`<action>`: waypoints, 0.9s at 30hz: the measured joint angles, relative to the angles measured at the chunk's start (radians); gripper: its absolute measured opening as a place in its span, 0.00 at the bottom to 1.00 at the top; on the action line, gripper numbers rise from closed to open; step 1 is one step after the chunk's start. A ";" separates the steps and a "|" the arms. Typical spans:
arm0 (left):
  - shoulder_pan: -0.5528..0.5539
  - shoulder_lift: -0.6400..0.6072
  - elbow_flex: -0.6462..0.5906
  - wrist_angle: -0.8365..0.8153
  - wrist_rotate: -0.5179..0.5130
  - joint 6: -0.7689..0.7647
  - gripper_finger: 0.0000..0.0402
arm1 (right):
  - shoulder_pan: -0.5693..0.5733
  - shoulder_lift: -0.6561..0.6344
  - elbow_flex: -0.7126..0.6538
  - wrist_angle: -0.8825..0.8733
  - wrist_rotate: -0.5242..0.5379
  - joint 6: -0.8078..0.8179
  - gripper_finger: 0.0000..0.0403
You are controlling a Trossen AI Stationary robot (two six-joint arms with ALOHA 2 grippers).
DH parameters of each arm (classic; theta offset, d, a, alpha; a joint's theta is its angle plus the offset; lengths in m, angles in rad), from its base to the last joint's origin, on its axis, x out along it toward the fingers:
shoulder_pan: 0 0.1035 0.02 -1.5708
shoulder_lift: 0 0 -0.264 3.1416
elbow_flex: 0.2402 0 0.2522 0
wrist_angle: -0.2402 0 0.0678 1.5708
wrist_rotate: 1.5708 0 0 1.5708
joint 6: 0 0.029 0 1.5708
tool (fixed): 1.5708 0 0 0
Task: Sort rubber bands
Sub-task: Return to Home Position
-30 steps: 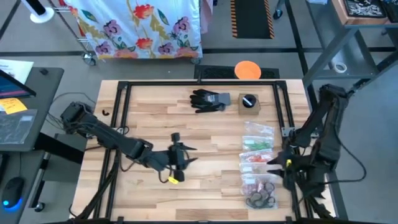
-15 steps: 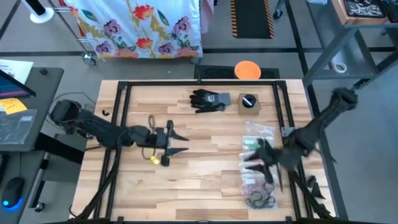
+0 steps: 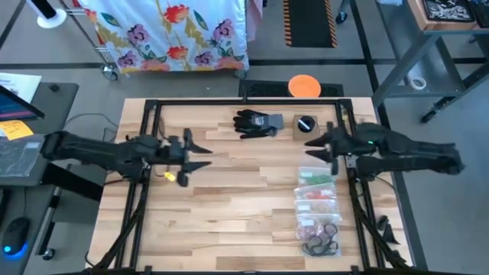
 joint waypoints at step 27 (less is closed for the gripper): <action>-0.069 -0.492 -0.451 0.147 -0.034 0.085 0.40 | -0.004 -0.506 -0.487 0.227 0.047 -0.003 0.35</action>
